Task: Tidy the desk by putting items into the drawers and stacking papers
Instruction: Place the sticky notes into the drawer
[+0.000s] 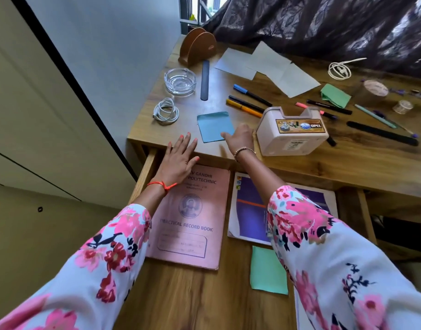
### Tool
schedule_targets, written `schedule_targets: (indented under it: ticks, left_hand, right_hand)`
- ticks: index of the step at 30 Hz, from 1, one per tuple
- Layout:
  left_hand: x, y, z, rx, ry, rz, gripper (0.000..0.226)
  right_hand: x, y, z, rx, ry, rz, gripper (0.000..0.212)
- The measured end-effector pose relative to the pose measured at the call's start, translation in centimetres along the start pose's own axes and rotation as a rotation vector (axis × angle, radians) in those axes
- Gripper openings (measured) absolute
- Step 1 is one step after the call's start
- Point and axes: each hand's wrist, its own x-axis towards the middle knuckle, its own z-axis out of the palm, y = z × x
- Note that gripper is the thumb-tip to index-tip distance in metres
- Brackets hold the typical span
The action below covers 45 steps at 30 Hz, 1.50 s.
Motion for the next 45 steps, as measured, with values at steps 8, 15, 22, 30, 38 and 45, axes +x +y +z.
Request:
schedule_targets:
  ticks: [8, 15, 22, 30, 38, 45]
  left_hand:
    - [0.1, -0.1, -0.1, -0.033, -0.032, -0.017, 0.057]
    - [0.1, 0.3, -0.6, -0.041, -0.096, -0.046, 0.059]
    - [-2.0, 1.7, 0.0, -0.349, -0.072, -0.076, 0.065]
    - [-9.7, 4.9, 2.9, -0.700, -0.026, -0.085, 0.085]
    - [-16.3, 7.5, 4.4, -0.884, -0.322, -0.110, 0.095]
    - [-19.7, 8.7, 6.5, -0.807, -0.493, -0.059, 0.075]
  right_hand:
    - [1.2, -0.4, 1.2, 0.079, 0.079, 0.179, 0.026]
    - [0.6, 0.3, 0.6, 0.232, 0.121, 0.273, 0.030]
    - [-3.2, 1.4, 0.3, 0.481, 0.198, 0.332, 0.020]
    - [-9.7, 7.6, -1.0, 0.952, 0.124, 0.415, 0.017]
    - [-18.8, 18.4, -5.0, 0.855, -0.215, 0.393, 0.021]
    - [-24.5, 23.7, -6.1, 0.694, -0.263, 0.428, 0.024]
